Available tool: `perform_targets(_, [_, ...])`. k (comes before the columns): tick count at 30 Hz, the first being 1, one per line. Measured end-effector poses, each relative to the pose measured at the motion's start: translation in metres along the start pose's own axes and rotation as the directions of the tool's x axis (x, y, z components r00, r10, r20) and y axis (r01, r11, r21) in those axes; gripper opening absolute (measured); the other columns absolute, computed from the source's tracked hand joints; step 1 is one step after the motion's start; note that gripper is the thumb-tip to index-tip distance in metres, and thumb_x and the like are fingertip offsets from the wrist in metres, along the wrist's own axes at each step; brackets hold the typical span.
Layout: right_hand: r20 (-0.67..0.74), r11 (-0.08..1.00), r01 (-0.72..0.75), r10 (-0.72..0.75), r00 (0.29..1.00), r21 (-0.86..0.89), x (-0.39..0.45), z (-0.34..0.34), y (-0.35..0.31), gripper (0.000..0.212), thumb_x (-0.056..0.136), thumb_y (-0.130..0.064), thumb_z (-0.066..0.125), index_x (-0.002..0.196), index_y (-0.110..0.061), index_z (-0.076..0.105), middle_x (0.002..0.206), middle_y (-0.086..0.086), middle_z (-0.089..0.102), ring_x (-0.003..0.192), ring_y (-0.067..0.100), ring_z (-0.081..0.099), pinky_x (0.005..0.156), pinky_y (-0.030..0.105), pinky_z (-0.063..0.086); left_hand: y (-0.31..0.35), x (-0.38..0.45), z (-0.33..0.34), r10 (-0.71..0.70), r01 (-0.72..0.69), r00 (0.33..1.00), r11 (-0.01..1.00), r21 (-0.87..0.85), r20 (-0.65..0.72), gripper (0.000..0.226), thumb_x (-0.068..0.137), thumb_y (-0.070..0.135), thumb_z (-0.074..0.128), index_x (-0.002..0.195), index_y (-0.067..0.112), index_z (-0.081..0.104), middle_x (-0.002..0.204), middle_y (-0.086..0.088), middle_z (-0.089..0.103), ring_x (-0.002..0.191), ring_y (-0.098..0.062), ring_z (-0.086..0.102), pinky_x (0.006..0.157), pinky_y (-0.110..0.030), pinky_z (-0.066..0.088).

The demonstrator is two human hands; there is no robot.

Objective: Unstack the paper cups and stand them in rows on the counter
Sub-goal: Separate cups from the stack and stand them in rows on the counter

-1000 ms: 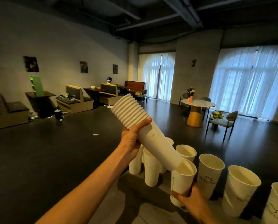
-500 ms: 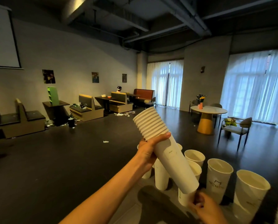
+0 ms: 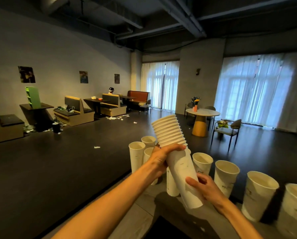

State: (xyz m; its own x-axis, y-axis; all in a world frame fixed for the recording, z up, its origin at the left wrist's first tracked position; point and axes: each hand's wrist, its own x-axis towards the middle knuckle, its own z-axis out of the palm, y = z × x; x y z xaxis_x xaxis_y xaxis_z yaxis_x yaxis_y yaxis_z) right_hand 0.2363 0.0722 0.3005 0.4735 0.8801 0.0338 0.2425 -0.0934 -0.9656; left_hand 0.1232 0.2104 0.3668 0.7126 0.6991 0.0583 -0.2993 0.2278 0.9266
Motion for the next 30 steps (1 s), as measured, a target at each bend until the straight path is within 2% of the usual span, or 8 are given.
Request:
perform_targets(3, [-0.031, 0.998, 0.054, -0.055, 0.998, -0.029, -0.008, -0.002, 0.001, 0.08, 0.036, -0.073, 0.079, 0.104, -0.035, 0.06, 0.11, -0.005, 0.067, 0.098, 0.011, 0.064, 0.072, 0.021, 0.049, -0.009, 0.002, 0.002, 0.04, -0.038, 0.999, 0.996, 0.08, -0.028, 0.071, 0.048, 0.024, 0.093, 0.113, 0.018, 0.062, 0.105, -0.006, 0.072, 0.1, -0.023, 0.067, 0.084, -0.04, 0.058])
perform_targets(6, [-0.102, 0.995, 0.052, -0.061, 0.993, -0.091, -0.009, -0.003, 0.011, 0.067, 0.048, -0.054, 0.091, 0.104, -0.041, 0.056, 0.112, -0.012, 0.064, 0.1, 0.006, 0.06, 0.077, 0.023, 0.05, -0.017, 0.002, 0.008, 0.1, -0.088, 0.993, 0.978, 0.187, -0.055, 0.096, 0.033, 0.041, 0.092, 0.121, 0.018, 0.06, 0.111, -0.003, 0.071, 0.103, -0.02, 0.068, 0.087, -0.039, 0.059])
perform_targets(9, [-0.198, 0.984, 0.041, -0.075, 0.977, -0.171, -0.002, -0.001, 0.028, 0.081, 0.051, -0.052, 0.09, 0.121, -0.039, 0.051, 0.117, -0.016, 0.06, 0.108, 0.006, 0.059, 0.095, 0.038, 0.052, -0.014, 0.006, 0.011, 0.139, -0.118, 0.982, 0.98, 0.163, -0.126, 0.1, 0.03, 0.042, 0.092, 0.121, 0.017, 0.06, 0.11, -0.003, 0.072, 0.103, -0.02, 0.068, 0.082, -0.036, 0.059])
perform_targets(13, [-0.204, 0.987, -0.056, 0.024, 0.979, -0.151, 0.003, 0.001, 0.06, 0.099, 0.055, -0.046, 0.092, 0.138, -0.032, 0.041, 0.134, -0.008, 0.055, 0.124, 0.017, 0.054, 0.105, 0.047, 0.045, 0.008, 0.017, 0.009, 0.178, -0.169, 0.978, 0.982, 0.085, -0.109, 0.099, 0.034, 0.038, 0.093, 0.125, 0.015, 0.059, 0.114, -0.006, 0.07, 0.105, -0.023, 0.067, 0.08, -0.038, 0.058])
perform_targets(18, [-0.276, 0.981, -0.193, 0.183, 0.944, -0.008, 0.02, -0.003, 0.086, 0.106, 0.058, -0.041, 0.091, 0.146, -0.019, 0.035, 0.143, 0.007, 0.05, 0.132, 0.029, 0.048, 0.108, 0.052, 0.042, 0.035, 0.035, -0.001, 0.094, -0.11, 0.989, 0.985, -0.133, -0.117, 0.087, 0.042, 0.021, 0.093, 0.122, 0.013, 0.058, 0.116, -0.01, 0.064, 0.107, -0.025, 0.06, 0.093, -0.046, 0.053])
perform_targets(21, [-0.289, 0.976, -0.216, 0.205, 0.935, -0.009, 0.028, -0.005, 0.095, 0.114, 0.045, -0.05, 0.089, 0.143, -0.02, 0.039, 0.142, 0.006, 0.052, 0.131, 0.029, 0.049, 0.106, 0.054, 0.043, 0.039, 0.043, -0.008, 0.086, -0.106, 0.989, 0.98, -0.169, -0.121, 0.07, 0.053, 0.022, 0.086, 0.117, 0.017, 0.058, 0.118, -0.01, 0.062, 0.111, -0.027, 0.058, 0.101, -0.052, 0.049])
perform_targets(26, [-0.306, 0.976, -0.216, 0.203, 0.93, -0.01, 0.041, -0.004, 0.107, 0.092, 0.066, -0.029, 0.088, 0.143, -0.017, 0.039, 0.142, 0.006, 0.052, 0.131, 0.029, 0.05, 0.103, 0.05, 0.045, 0.031, 0.054, -0.018, 0.073, -0.083, 0.995, 0.984, -0.158, -0.068, 0.064, 0.059, 0.022, 0.084, 0.116, 0.022, 0.055, 0.114, -0.01, 0.061, 0.108, -0.026, 0.059, 0.098, -0.052, 0.051])
perform_targets(30, [-0.304, 0.969, -0.243, 0.219, 0.927, -0.042, 0.048, -0.006, 0.109, 0.092, 0.067, -0.031, 0.088, 0.143, -0.02, 0.038, 0.142, 0.003, 0.052, 0.132, 0.027, 0.05, 0.105, 0.05, 0.043, 0.025, 0.06, -0.02, 0.043, -0.044, 0.999, 0.991, -0.126, -0.013, 0.069, 0.052, 0.022, 0.09, 0.113, 0.022, 0.058, 0.112, -0.01, 0.063, 0.109, -0.027, 0.06, 0.094, -0.049, 0.054])
